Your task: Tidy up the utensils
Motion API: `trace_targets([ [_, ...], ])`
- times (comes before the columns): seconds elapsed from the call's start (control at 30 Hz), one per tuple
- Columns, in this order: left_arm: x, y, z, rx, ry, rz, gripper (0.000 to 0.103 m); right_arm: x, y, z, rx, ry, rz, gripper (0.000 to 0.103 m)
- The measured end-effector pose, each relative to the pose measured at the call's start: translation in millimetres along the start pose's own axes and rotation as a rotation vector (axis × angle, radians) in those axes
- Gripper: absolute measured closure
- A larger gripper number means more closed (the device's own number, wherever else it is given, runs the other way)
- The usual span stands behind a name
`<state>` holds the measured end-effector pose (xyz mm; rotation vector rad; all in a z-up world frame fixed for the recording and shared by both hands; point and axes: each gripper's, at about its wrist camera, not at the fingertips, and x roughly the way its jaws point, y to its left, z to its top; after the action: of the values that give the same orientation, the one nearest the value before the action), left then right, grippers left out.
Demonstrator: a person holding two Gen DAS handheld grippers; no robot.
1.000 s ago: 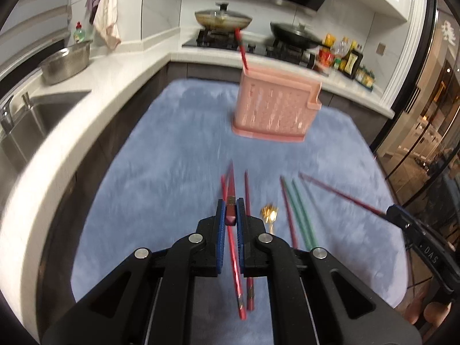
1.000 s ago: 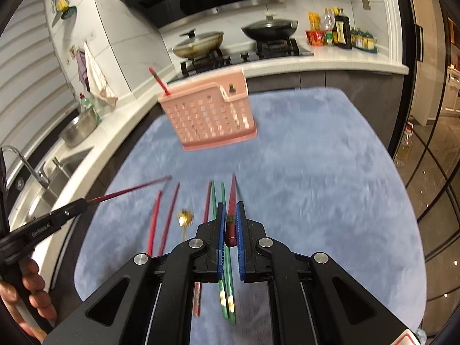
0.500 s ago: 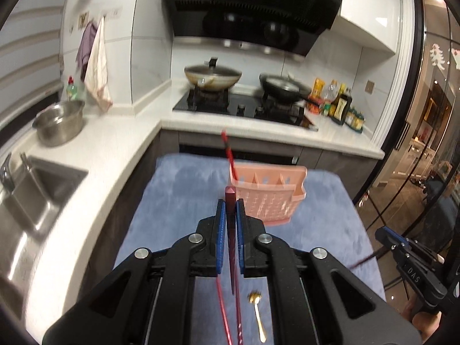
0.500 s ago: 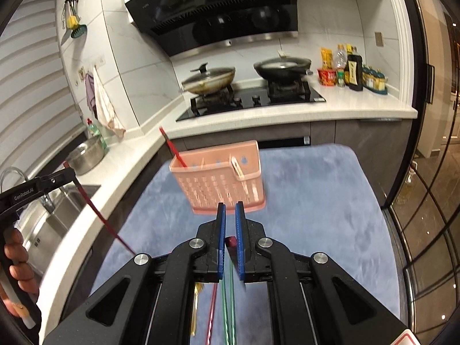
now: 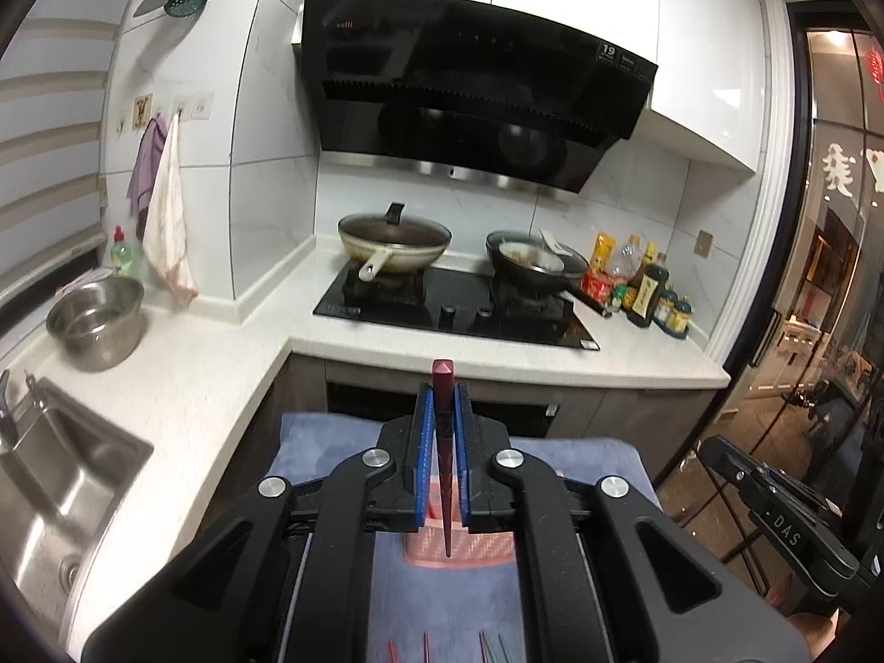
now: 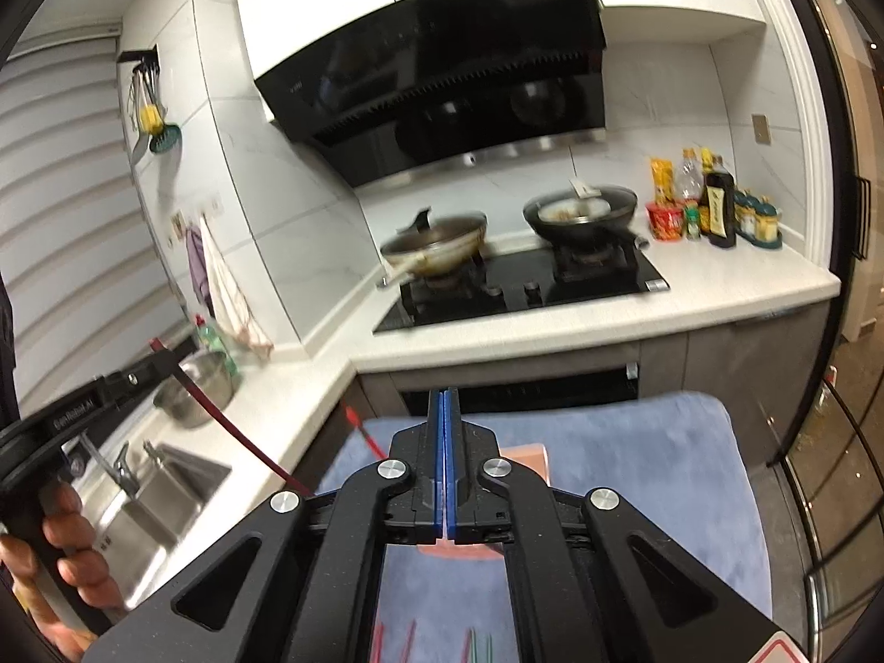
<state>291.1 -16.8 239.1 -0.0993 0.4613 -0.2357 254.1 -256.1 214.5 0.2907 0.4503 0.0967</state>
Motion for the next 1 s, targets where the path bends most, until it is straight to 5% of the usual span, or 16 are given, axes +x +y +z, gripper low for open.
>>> trace_targets([
  [0.2, 32, -2, 21, 0.008, -0.006, 0.015, 0.096, 33, 11, 39, -0.011, -0.027, 0.012, 0.102],
  [0.33, 44, 3, 9, 0.009, 0.023, 0.010, 0.096, 36, 8, 28, -0.013, -0.015, 0.032, 0.102],
  [0.67, 32, 24, -45, 0.016, 0.074, 0.026, 0.096, 30, -29, -129, -0.038, 0.226, -0.043, 0.099],
  [1.0, -13, 61, -125, 0.007, 0.162, 0.118, 0.096, 14, 16, -256, -0.054, 0.437, 0.062, 0.096],
])
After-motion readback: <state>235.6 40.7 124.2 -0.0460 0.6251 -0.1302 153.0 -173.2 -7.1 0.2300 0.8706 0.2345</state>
